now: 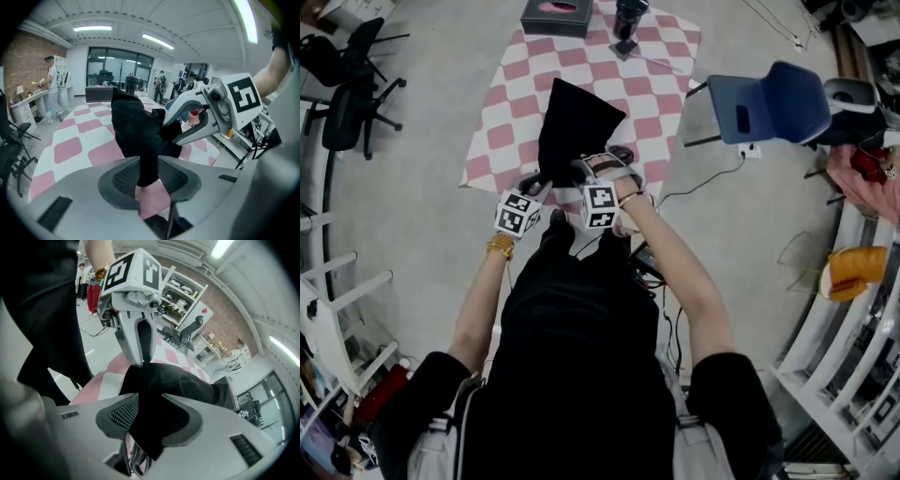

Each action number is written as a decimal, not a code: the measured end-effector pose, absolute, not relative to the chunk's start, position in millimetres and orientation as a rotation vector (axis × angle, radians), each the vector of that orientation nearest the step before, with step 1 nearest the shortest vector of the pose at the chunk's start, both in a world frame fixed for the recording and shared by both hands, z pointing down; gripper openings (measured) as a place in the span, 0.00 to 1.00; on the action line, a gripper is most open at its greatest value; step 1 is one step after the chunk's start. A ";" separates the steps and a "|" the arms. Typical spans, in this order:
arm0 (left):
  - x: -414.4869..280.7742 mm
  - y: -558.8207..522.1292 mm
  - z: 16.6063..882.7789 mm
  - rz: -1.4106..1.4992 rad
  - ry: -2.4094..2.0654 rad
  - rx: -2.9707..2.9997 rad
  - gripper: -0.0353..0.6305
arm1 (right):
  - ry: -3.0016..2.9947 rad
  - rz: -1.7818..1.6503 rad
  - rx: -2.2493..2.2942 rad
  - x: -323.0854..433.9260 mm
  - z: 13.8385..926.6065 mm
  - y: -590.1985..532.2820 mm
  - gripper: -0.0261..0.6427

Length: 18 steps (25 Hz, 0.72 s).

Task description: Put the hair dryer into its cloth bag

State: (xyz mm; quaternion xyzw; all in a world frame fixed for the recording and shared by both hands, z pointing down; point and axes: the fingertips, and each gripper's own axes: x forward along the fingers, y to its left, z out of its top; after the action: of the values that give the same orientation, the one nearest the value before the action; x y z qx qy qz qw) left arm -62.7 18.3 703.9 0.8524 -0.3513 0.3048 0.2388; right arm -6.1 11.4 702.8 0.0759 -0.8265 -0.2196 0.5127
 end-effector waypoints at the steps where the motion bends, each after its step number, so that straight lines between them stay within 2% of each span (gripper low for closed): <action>1: -63.6 20.0 707.3 0.850 -0.968 2.324 0.23 | -1.977 -0.534 0.173 -3.4 702.3 10.5 0.25; 6: -48.5 36.2 742.0 0.930 -0.900 2.219 0.23 | -1.935 -0.617 0.101 -6.8 704.4 12.8 0.31; 18: 2.8 28.5 742.3 0.908 -0.793 2.247 0.23 | -1.917 -0.733 0.179 -3.9 701.4 -7.9 0.30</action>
State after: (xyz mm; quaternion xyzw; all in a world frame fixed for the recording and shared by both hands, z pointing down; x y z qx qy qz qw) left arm 2.8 28.5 742.3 0.8429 -0.2975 0.3405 0.2917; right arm -3.9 -7.9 701.4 0.0745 -0.7976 -0.3051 0.5149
